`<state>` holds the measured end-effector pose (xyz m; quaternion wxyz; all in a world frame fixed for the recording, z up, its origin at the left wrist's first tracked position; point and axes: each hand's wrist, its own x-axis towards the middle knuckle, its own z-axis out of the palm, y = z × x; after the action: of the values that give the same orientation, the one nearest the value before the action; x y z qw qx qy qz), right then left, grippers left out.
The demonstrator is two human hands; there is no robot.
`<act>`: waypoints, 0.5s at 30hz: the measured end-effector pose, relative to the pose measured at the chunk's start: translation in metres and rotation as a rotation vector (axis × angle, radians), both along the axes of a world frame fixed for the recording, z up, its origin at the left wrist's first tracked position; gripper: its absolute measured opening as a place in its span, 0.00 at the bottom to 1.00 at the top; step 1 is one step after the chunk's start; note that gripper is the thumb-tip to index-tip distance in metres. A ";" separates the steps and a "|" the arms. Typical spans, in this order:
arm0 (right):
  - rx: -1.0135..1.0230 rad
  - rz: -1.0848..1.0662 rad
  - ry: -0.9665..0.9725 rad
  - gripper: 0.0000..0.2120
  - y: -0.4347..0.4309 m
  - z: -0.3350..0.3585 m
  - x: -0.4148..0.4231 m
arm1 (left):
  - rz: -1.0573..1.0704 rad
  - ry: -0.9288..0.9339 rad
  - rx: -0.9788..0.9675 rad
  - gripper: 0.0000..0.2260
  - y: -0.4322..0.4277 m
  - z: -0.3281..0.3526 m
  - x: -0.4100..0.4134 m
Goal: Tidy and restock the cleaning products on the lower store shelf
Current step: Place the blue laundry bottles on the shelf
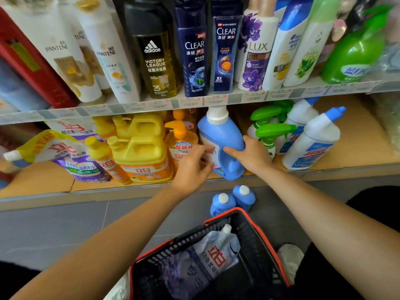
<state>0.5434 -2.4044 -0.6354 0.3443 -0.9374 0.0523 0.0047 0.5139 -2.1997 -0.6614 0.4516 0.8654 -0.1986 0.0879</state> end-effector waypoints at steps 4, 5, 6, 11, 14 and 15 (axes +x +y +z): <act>-0.082 -0.031 -0.061 0.25 0.008 -0.002 0.002 | -0.264 0.222 0.208 0.15 0.004 -0.038 -0.012; -0.065 -0.041 -0.076 0.25 0.011 -0.003 0.003 | -0.322 0.240 0.276 0.17 0.004 -0.047 -0.014; -0.047 -0.052 -0.086 0.24 0.013 -0.004 0.004 | -0.373 0.254 0.339 0.19 0.004 -0.056 -0.015; 0.002 -0.098 -0.053 0.21 0.015 -0.011 0.013 | -0.583 0.368 0.513 0.24 -0.003 -0.090 -0.015; 0.037 -0.124 -0.067 0.22 0.015 -0.018 0.022 | -0.579 0.331 0.546 0.21 0.000 -0.100 -0.011; 0.050 -0.140 -0.071 0.24 0.013 -0.020 0.025 | -0.554 0.301 0.560 0.20 0.003 -0.101 -0.009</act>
<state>0.5689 -2.3917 -0.6554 0.3688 -0.9221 0.1055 -0.0512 0.5050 -2.1971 -0.7629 0.2295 0.8717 -0.3719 -0.2217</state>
